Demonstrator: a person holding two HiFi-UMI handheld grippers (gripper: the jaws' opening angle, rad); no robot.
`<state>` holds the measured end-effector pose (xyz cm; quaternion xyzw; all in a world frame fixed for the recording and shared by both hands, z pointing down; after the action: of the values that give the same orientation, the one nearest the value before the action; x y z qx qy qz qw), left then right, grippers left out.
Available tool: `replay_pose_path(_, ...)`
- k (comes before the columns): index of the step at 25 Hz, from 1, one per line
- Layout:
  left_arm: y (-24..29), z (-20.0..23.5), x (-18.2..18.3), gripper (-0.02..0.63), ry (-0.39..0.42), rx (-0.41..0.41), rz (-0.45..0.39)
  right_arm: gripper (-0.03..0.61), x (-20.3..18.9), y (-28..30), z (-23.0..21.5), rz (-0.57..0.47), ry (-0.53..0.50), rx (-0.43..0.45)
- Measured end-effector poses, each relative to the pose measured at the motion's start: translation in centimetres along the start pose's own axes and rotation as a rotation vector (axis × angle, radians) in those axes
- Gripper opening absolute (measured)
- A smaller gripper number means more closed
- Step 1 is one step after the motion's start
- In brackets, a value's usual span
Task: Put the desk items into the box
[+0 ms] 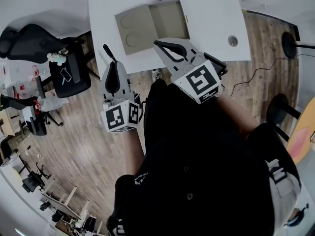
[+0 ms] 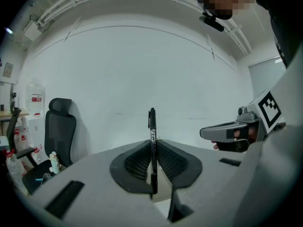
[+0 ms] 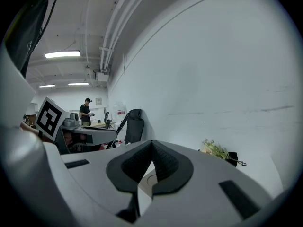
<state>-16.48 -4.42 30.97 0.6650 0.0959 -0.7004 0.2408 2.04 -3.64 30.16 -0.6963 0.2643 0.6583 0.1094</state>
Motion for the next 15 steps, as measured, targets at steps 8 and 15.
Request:
replay_pose_path(8, -1.4, -2.0, 0.0, 0.048, -0.005, 0.015, -0.019, -0.002, 0.6, -1.0, 0.0, -0.018, -0.025, 0.027)
replay_pose_path(15, -1.4, -2.9, -0.2, 0.048, 0.000, 0.008, -0.019, 0.000, 0.8, -1.7, -0.6, -0.032, -0.029, 0.015)
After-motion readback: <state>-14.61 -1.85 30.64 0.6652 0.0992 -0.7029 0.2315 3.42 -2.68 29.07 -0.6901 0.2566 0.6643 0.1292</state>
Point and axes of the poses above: the fingertips, and each gripper's own axes: y forward along the fingers, z to its left, x out of its top, the point moved 6 cm from there along -y, backward along the fingers, and after that the axes turned 3 degrees about -z, right-handed, at the moved point
